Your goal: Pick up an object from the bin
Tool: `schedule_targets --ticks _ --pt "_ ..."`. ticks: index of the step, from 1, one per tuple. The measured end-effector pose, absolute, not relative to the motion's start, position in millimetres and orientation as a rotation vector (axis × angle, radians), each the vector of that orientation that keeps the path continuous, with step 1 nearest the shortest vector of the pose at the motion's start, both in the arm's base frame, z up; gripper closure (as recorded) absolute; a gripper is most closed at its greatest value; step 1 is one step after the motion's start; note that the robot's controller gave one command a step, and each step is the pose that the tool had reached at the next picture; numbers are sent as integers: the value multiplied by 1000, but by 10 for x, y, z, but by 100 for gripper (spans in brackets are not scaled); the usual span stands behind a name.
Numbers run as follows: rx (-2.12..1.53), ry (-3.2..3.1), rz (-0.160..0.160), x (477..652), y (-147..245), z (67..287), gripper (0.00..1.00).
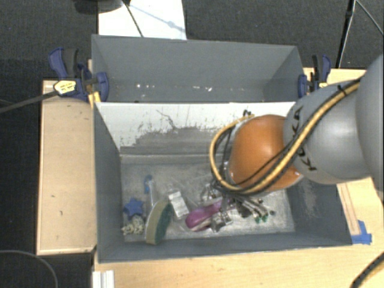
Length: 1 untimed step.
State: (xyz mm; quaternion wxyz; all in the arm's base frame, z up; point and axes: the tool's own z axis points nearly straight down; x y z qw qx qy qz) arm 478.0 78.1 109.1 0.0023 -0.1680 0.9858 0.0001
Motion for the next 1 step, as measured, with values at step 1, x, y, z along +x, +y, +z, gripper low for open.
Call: schedule_targets --ticks 1 --pt "-491 3092 0 4927 809 2948 100"
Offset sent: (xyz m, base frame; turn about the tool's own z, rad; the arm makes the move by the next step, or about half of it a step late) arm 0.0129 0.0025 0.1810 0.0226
